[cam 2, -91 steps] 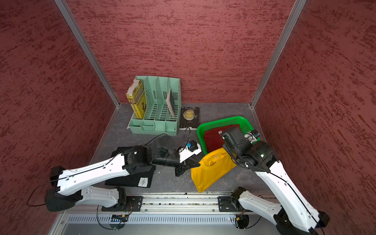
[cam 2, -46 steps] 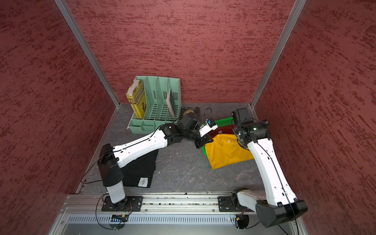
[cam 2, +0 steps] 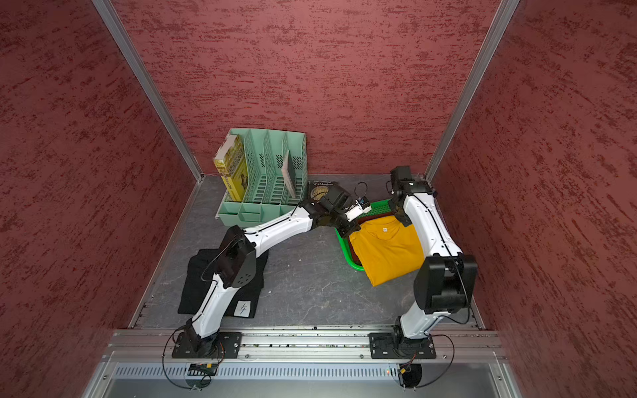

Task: Put the folded t-shirts into the basket
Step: Place the T-shirt in the bin.

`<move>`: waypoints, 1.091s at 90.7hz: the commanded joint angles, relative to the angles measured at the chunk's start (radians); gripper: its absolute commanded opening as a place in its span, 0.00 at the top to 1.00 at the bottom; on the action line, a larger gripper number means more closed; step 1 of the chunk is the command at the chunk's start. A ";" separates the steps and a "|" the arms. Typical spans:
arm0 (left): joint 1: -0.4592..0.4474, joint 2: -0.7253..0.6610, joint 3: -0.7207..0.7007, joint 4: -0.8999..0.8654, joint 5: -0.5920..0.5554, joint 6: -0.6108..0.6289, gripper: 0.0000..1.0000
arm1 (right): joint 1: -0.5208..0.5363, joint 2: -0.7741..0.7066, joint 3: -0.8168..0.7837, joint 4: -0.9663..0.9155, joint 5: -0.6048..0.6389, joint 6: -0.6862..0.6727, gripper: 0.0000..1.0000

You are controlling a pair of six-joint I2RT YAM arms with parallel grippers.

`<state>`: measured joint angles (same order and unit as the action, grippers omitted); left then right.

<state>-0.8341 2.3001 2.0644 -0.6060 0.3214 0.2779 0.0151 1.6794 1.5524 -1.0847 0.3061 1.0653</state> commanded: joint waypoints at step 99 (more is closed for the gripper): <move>-0.077 -0.128 -0.066 0.174 -0.349 0.135 0.36 | -0.134 -0.001 -0.010 0.147 -0.264 -0.139 0.15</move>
<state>-0.8825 2.3425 2.0693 -0.5476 0.0372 0.4023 -0.1169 1.7885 1.5532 -0.8928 0.0734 0.9871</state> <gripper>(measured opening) 0.636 0.849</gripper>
